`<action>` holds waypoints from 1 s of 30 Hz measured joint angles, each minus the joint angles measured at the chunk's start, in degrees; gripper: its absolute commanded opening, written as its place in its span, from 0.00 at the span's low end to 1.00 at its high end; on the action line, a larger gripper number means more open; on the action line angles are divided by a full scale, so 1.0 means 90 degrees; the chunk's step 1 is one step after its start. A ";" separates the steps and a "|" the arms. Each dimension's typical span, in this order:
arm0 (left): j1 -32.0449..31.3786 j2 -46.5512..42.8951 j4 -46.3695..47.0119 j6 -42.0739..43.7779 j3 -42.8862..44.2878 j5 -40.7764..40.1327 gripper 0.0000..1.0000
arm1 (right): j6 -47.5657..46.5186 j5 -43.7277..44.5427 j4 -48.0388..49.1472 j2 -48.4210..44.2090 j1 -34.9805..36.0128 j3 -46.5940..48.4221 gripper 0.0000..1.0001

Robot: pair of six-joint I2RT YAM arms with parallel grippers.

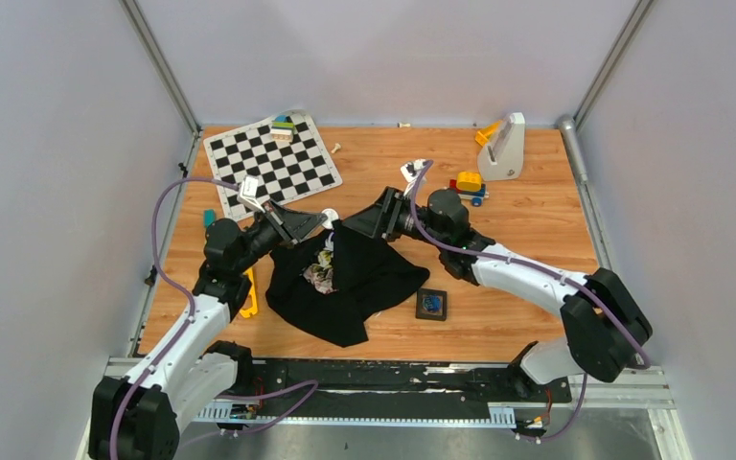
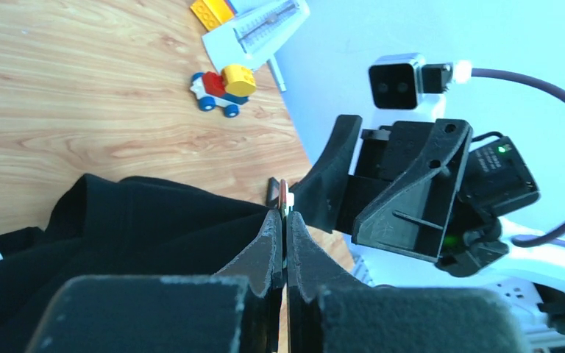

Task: Remove the brooch from the garment

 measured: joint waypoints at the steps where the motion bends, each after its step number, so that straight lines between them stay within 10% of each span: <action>1: 0.0000 -0.0005 0.0185 -0.0134 -0.0078 0.0032 0.00 | 0.0138 -0.0131 0.0228 0.0080 0.0000 0.0000 0.56; 11: 0.0007 0.0068 0.1294 -0.0784 -0.0396 0.0257 0.00 | 0.1241 -0.1025 0.1528 0.1037 -0.0029 0.0163 0.33; 30: 0.0005 0.0022 0.1678 -0.0823 -0.0435 0.0527 0.00 | 0.1892 -0.1520 0.2499 0.1290 -0.0119 0.0160 0.30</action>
